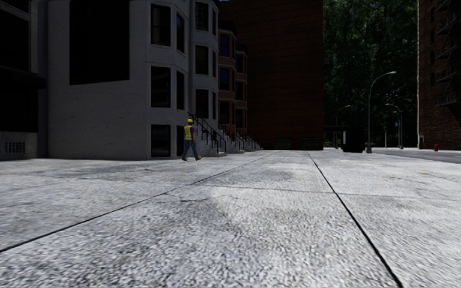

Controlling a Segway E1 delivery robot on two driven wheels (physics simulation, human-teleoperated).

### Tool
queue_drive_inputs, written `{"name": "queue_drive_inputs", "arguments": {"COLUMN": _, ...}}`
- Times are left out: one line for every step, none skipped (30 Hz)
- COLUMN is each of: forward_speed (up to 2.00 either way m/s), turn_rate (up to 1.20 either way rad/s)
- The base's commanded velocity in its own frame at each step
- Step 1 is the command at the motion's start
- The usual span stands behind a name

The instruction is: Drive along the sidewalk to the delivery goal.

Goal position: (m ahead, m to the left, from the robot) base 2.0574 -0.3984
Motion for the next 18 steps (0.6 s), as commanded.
{"name": "queue_drive_inputs", "arguments": {"forward_speed": 2.0, "turn_rate": 0.0}}
{"name": "queue_drive_inputs", "arguments": {"forward_speed": 2.0, "turn_rate": 0.0}}
{"name": "queue_drive_inputs", "arguments": {"forward_speed": 2.0, "turn_rate": 0.0}}
{"name": "queue_drive_inputs", "arguments": {"forward_speed": 2.0, "turn_rate": 0.0}}
{"name": "queue_drive_inputs", "arguments": {"forward_speed": 2.0, "turn_rate": 0.0}}
{"name": "queue_drive_inputs", "arguments": {"forward_speed": 2.0, "turn_rate": 0.0}}
{"name": "queue_drive_inputs", "arguments": {"forward_speed": 2.0, "turn_rate": 0.0}}
{"name": "queue_drive_inputs", "arguments": {"forward_speed": 2.0, "turn_rate": 0.0}}
{"name": "queue_drive_inputs", "arguments": {"forward_speed": 2.0, "turn_rate": 0.0}}
{"name": "queue_drive_inputs", "arguments": {"forward_speed": 2.0, "turn_rate": 0.0}}
{"name": "queue_drive_inputs", "arguments": {"forward_speed": 2.0, "turn_rate": 0.0}}
{"name": "queue_drive_inputs", "arguments": {"forward_speed": 2.0, "turn_rate": 0.0}}
{"name": "queue_drive_inputs", "arguments": {"forward_speed": 2.0, "turn_rate": 0.0}}
{"name": "queue_drive_inputs", "arguments": {"forward_speed": 2.0, "turn_rate": 0.0}}
{"name": "queue_drive_inputs", "arguments": {"forward_speed": 2.0, "turn_rate": 0.0}}
{"name": "queue_drive_inputs", "arguments": {"forward_speed": 2.0, "turn_rate": 0.0}}
{"name": "queue_drive_inputs", "arguments": {"forward_speed": 2.0, "turn_rate": 0.0}}
{"name": "queue_drive_inputs", "arguments": {"forward_speed": 2.0, "turn_rate": 0.0}}
